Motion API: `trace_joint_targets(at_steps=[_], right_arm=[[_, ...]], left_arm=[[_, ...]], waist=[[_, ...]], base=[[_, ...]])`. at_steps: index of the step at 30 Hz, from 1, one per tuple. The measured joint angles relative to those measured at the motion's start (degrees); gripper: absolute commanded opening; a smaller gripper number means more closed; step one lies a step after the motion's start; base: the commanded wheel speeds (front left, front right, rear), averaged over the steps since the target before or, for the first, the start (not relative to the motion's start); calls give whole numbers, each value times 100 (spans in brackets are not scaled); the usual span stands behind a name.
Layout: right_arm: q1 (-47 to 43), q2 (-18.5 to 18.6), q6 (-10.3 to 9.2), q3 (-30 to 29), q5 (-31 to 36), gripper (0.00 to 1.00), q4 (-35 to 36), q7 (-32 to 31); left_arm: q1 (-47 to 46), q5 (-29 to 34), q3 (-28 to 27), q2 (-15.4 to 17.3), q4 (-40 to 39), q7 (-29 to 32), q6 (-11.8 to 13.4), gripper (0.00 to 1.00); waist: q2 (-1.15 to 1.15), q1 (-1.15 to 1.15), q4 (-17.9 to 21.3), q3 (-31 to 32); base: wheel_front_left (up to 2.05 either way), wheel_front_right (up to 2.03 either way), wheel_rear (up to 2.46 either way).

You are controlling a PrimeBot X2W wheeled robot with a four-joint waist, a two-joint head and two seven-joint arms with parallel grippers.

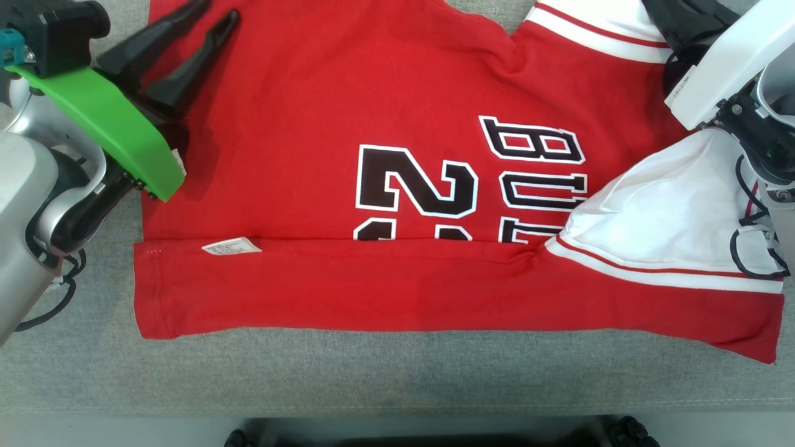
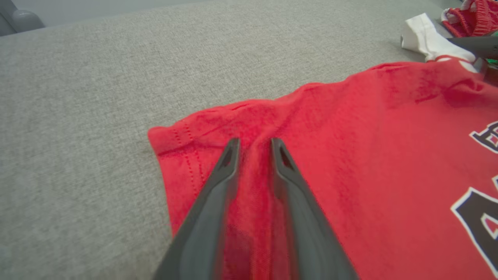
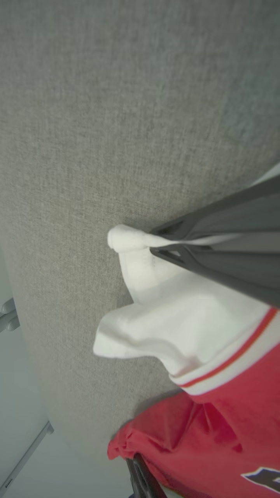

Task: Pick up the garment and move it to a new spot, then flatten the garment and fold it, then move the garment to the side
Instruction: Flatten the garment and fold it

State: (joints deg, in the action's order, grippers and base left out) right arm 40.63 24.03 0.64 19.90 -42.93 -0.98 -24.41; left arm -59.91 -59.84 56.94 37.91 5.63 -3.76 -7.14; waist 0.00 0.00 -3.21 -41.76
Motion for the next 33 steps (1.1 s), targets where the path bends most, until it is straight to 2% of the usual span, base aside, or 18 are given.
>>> trace_joint_targets(at_steps=[1, 5, 7, 9, 10, 11, 14, 17, 18, 33], right_arm=[[-8, -2, 0, 0, 0, 0, 0, 0], [-52, -3, 0, -11, -1, 0, 0, 16], [-96, -3, -1, -31, -2, 0, 2, 26], [-116, -2, -1, -40, -7, 0, 2, 42], [-127, -1, -2, -44, -11, 0, 2, 51], [-130, 2, -4, -44, -11, 0, 2, 51], [-147, 15, -7, -49, -11, 0, 5, 51], [-169, 24, -10, -56, -12, 0, 19, 51], [-184, 25, -18, -62, -15, 0, 27, 51], [-280, 40, -25, -71, -54, 0, 120, 49]], left_arm=[[-1, 0, 27, -7, 30, -24, 1, 38], [-11, -55, 99, -25, 125, -135, 0, 22], [-31, -57, 149, -36, 153, -187, 1, 24], [-43, -57, 180, -42, 166, -193, 1, 41], [-60, -57, 212, -49, 186, -238, 1, 44], [-74, -57, 235, -55, 208, -245, 0, 55], [-111, -60, 263, -47, 316, -312, 0, 69], [-151, -102, 285, -40, 405, -379, 0, 95], [-156, -108, 292, -38, 437, -407, 0, 100], [-421, -390, 361, 12, 923, -636, 0, 100]], waist=[[0, 0, 0, 6], [0, 0, -2, 29], [0, 0, -6, 38], [0, 0, -9, 43], [0, 0, -12, 48], [0, 0, -15, 54], [0, 0, -27, 66], [0, 0, -34, 74], [0, 0, -36, 75], [0, 0, -6, 76]], base=[[0, 0, 0], [0, 0, 0], [0, 0, 0], [0, 0, 0], [0, 0, 0], [0, 0, 0], [0, 0, 0], [0, 0, 0], [0, 0, 0], [0, 0, 0]])
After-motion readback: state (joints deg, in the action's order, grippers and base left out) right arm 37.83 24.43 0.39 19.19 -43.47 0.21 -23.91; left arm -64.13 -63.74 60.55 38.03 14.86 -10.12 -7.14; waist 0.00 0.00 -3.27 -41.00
